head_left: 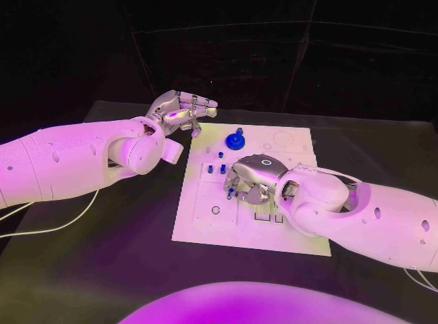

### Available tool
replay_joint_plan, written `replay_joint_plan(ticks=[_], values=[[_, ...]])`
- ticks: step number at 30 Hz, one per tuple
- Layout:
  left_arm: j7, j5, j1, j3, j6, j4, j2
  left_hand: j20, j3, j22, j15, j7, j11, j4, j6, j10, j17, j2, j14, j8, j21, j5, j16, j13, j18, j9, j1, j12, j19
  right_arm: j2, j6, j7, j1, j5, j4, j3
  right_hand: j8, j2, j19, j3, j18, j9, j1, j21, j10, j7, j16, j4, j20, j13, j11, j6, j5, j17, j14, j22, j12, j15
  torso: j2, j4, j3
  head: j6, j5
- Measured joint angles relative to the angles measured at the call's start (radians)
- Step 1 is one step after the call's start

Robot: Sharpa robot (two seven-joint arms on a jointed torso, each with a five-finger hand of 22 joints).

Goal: Assemble the parts on the task board

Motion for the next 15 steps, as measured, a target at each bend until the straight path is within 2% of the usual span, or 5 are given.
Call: replay_joint_plan(ticks=[15], values=[[-0.004,0.000,0.000,0.000,0.002,-0.002,0.002,0.000,0.000,0.000,0.000,0.000,0.000,0.000,0.000,0.000,0.000,0.000,0.000,0.000,0.000,0.000,0.000,0.000,0.000,0.000,0.000,0.000,0.000,0.007,0.011,0.000,-0.006,-0.004,-0.007,0.000,-0.002,-0.001,0.000,0.000,0.000,0.000,-0.001,0.000,0.000,-0.001,0.000,0.000,0.000,0.000,0.000,-0.001,0.000,0.001,0.000,0.000,0.000,0.000,0.000,0.0009,-0.0005,-0.005,0.004]])
